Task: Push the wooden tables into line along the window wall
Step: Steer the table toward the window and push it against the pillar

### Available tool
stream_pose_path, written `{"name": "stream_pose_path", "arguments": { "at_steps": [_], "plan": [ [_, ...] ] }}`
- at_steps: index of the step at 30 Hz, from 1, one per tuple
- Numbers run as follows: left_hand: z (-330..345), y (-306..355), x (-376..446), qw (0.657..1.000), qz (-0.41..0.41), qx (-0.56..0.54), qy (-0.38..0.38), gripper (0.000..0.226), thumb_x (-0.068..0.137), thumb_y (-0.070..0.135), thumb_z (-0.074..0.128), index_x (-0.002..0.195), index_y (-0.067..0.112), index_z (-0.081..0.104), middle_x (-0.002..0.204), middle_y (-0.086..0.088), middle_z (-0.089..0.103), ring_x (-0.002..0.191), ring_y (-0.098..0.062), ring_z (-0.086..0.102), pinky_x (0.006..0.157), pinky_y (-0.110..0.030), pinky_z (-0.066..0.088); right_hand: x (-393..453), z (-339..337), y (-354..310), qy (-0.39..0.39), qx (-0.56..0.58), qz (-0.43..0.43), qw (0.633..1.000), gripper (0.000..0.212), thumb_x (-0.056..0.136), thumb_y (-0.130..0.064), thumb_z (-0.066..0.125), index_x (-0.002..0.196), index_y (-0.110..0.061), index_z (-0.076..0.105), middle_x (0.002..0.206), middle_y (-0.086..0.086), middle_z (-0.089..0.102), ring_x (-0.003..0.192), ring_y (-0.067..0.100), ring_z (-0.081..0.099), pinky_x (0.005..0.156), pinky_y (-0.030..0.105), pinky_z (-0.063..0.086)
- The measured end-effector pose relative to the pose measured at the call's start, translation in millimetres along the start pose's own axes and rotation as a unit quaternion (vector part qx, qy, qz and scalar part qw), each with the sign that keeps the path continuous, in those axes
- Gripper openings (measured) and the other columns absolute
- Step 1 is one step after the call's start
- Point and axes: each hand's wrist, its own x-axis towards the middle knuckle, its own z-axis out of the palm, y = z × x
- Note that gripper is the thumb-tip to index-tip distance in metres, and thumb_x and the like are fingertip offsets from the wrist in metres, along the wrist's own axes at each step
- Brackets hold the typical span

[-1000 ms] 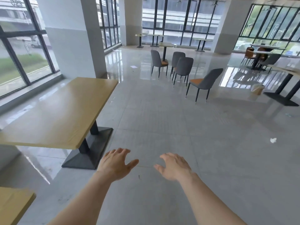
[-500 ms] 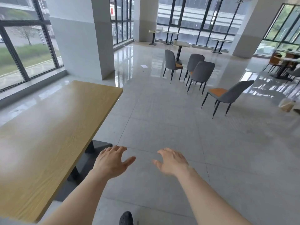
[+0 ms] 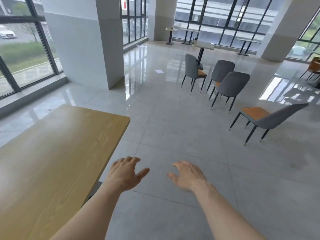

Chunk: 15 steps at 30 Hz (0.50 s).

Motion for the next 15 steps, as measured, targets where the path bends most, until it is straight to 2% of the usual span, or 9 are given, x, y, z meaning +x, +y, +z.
{"name": "stream_pose_path", "arguments": {
  "at_steps": [9,15],
  "plan": [
    [-47.5,13.9,265.3,0.999,-0.041,-0.001,-0.011,0.077,0.093,0.078,0.033,0.155,0.033,0.036,0.16,0.006,0.041,0.148,-0.019,0.036,0.121,-0.039,0.026,270.2,-102.4,51.1,-0.019,-0.001,-0.027,0.999,0.068,0.101,-0.061,0.044,0.154,-0.018,0.04,0.158,0.006,0.042,0.146,0.026,0.039,0.119,0.035,0.03],
    [-88.8,7.9,403.2,0.996,-0.081,-0.036,0.009,0.075,0.093,0.079,0.033,0.154,0.035,0.038,0.158,0.009,0.041,0.148,-0.017,0.034,0.121,-0.038,0.028,420.0,-179.1,51.5,-0.024,-0.031,-0.058,0.998,0.065,0.102,-0.06,0.043,0.152,-0.019,0.043,0.152,0.007,0.046,0.141,0.028,0.042,0.116,0.038,0.034]
  ]
}}
